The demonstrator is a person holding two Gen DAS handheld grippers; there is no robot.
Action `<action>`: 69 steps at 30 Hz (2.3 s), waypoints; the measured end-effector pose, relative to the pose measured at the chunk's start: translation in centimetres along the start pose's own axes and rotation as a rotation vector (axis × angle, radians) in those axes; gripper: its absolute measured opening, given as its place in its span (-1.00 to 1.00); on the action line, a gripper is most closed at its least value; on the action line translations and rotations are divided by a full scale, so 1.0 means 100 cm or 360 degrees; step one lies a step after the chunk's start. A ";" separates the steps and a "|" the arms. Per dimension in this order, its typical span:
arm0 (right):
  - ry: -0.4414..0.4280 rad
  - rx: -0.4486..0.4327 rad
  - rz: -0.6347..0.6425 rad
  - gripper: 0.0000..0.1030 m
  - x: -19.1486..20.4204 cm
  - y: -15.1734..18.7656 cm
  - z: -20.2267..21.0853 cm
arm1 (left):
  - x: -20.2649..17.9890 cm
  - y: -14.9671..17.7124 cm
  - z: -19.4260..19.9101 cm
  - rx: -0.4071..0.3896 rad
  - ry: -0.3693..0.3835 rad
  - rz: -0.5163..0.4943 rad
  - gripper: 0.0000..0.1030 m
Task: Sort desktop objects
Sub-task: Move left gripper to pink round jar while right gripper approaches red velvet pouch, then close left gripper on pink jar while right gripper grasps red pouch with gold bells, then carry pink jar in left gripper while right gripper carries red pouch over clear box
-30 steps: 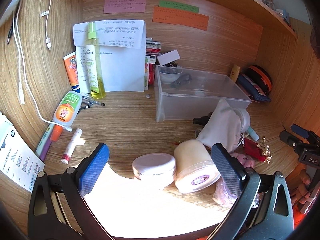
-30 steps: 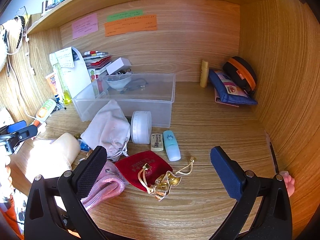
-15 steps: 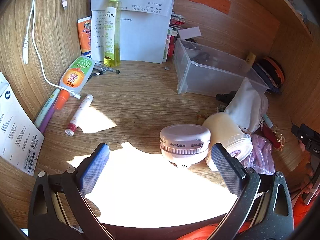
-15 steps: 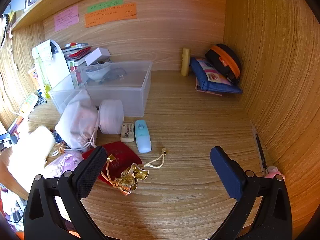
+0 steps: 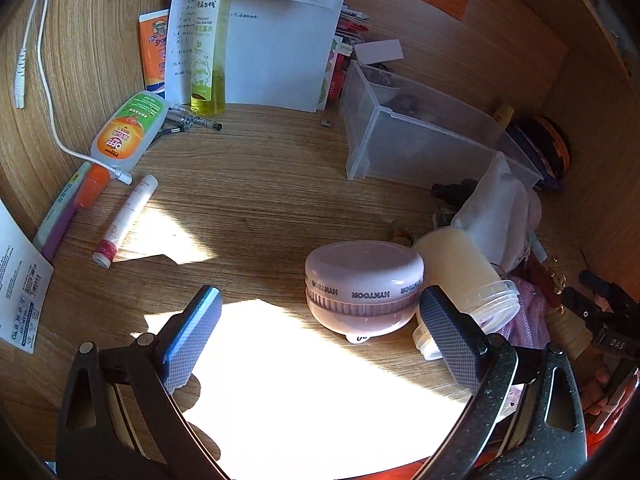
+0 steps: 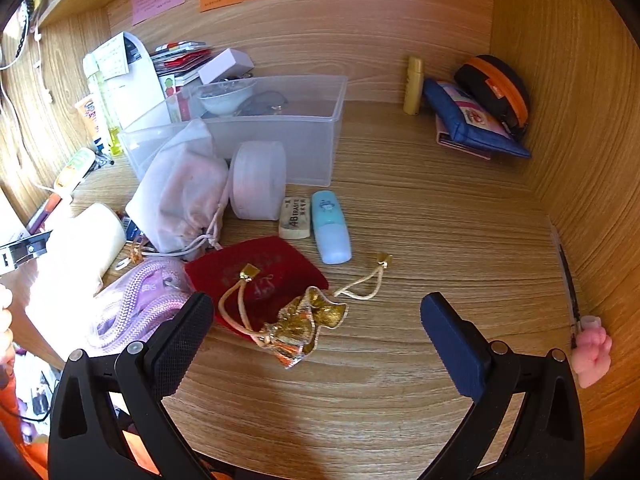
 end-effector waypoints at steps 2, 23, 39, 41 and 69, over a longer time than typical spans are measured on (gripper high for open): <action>-0.0020 0.0030 0.0014 1.00 0.005 -0.001 -0.007 | -0.002 -0.002 -0.005 0.0012 0.0018 -0.0003 0.96; -0.0179 0.0180 -0.0044 0.67 0.015 -0.007 -0.031 | -0.024 -0.015 -0.038 0.0116 0.0162 -0.0018 0.39; -0.0036 0.0058 0.0068 -0.51 0.012 -0.009 -0.011 | -0.013 -0.009 -0.026 0.0028 0.0039 -0.0015 0.24; -0.0033 0.0054 0.0059 -0.58 0.011 -0.007 -0.012 | -0.013 -0.011 -0.022 -0.0001 0.0025 -0.0017 0.24; -0.0136 -0.0332 -0.0019 -0.62 0.015 -0.087 0.046 | -0.066 -0.088 0.037 -0.0381 0.0092 -0.0221 0.24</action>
Point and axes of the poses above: each gripper's, at about its wrist camera, not at the fingertips, and z roughly against the way its jaws point, x to its left, y to its underside, the point moved 4 cm from there along -z, roughly the way its jaws point, and after that the axes turned 1 degree about -y, right-handed, at the moved point
